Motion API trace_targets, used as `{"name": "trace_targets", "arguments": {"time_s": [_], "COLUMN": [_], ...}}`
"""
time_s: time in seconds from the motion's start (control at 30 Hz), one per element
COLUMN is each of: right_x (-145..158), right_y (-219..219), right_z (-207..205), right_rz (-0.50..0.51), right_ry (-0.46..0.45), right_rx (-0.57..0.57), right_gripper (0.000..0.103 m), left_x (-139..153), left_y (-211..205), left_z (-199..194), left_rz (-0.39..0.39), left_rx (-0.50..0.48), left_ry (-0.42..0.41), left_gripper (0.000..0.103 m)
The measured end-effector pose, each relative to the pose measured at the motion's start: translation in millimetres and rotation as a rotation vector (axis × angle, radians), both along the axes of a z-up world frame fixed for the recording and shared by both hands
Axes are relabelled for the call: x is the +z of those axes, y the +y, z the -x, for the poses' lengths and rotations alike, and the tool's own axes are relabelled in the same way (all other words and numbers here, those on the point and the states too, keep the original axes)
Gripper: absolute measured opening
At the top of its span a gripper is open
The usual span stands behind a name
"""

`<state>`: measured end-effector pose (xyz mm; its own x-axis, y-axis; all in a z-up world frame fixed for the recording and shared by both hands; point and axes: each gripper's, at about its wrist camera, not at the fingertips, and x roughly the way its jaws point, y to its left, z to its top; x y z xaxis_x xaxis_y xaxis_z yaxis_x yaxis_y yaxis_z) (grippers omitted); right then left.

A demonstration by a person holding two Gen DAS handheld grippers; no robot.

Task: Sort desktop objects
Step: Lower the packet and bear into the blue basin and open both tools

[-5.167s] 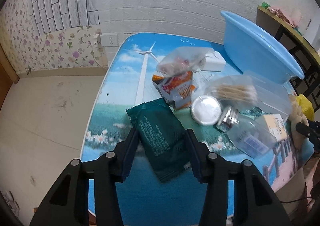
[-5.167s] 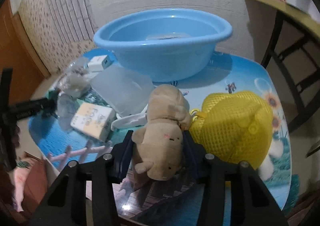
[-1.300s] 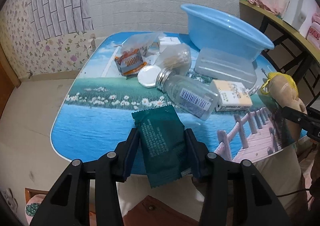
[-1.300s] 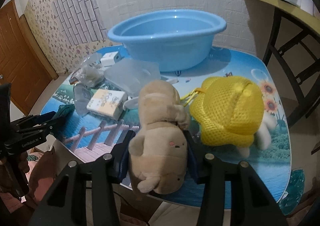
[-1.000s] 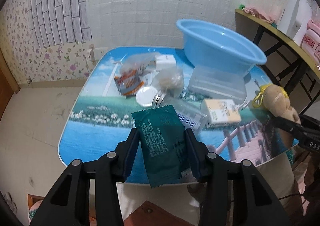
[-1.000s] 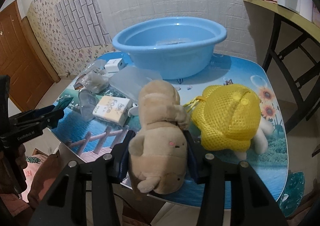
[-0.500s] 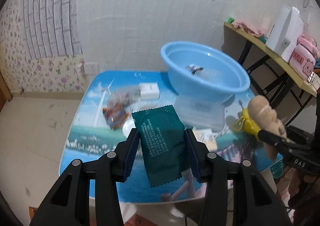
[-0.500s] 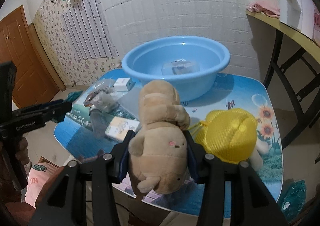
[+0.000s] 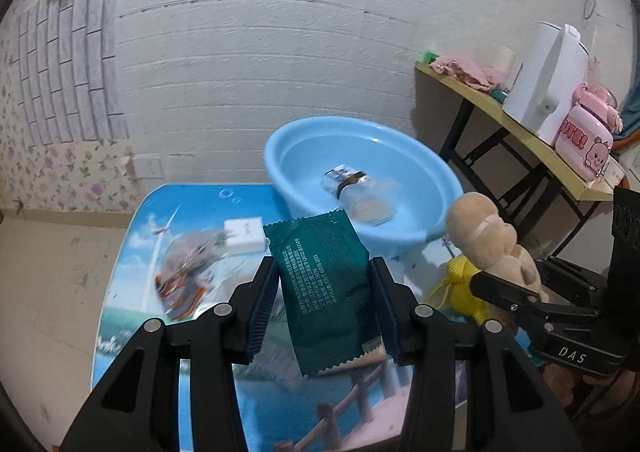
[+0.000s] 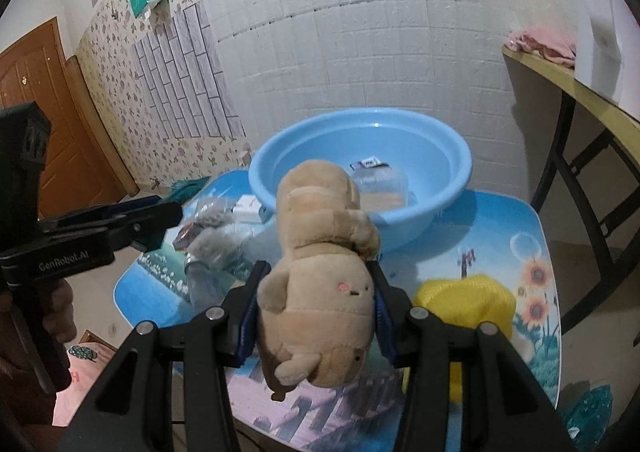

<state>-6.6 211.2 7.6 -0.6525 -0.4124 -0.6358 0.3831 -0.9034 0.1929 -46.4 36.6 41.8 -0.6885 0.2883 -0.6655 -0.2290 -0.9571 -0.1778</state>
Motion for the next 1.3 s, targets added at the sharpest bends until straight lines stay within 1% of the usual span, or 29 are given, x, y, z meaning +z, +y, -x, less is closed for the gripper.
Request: {"name": "trace_targets", "arguments": {"time_s": [0.23,0.4,0.57,0.77,0.83,0.87,0.93,1.0,1.03,1.13,1.2,1.27,1.3], "right_x": [5.3,4.5,0.4,-9.9,-11.3,-11.6,-11.7,-12.6,-12.5,-10.6,-5.5,1.7,4.5], "right_y": [0.8,0.9,-0.2,1.2,0.9,0.5,0.0,0.2,0.5,-2.4,-6.8,-10.2,-10.3], "right_z": [24.7,54.5,80.6,105.7,111.2,112.9,114.6,115.6,116.9,116.4,111.3,102.3,99.2], "right_rz": [0.004,0.003,0.002,0.007,0.006,0.006,0.012,0.026,0.029,0.037,0.042,0.040,0.040], "right_ry": [0.027,0.027,0.018,-0.003,-0.005,-0.004,-0.004,-0.007,-0.009,-0.007,0.010,0.046,0.059], "right_rx": [-0.003,-0.008,-0.005,-0.002,-0.005,-0.007,-0.005,-0.013,-0.020,-0.026,-0.013,-0.011,-0.009], "right_gripper": [0.046,0.046,0.046,0.046,0.046,0.046,0.047,0.048,0.048,0.048,0.049,0.052,0.055], "left_x": [-0.2,-1.1,-10.6,-21.9,-22.2,-22.3,-22.0,-21.5,-20.4,-17.5,-16.2,-16.1,-16.3], "left_y": [18.8,29.8,43.4,57.8,58.6,57.2,52.6,46.3,42.5,35.5,30.6,25.8,22.2], "left_z": [39.6,68.0,94.2,108.9,111.6,111.9,112.7,113.2,112.0,107.3,102.9,99.8,96.3], "left_rz": [0.014,0.029,0.042,0.075,0.069,0.074,0.081,0.062,0.052,0.061,0.058,0.053,0.050], "left_rx": [-0.037,-0.060,-0.091,-0.148,-0.154,-0.147,-0.133,-0.127,-0.121,-0.100,-0.088,-0.078,-0.069], "left_ry": [-0.008,-0.009,-0.035,-0.048,-0.048,-0.044,-0.036,-0.039,-0.038,-0.026,-0.026,-0.028,-0.029], "left_gripper": [0.045,0.045,0.046,0.047,0.056,0.058,0.070,0.080,0.081,0.081,0.084,0.086,0.086]}}
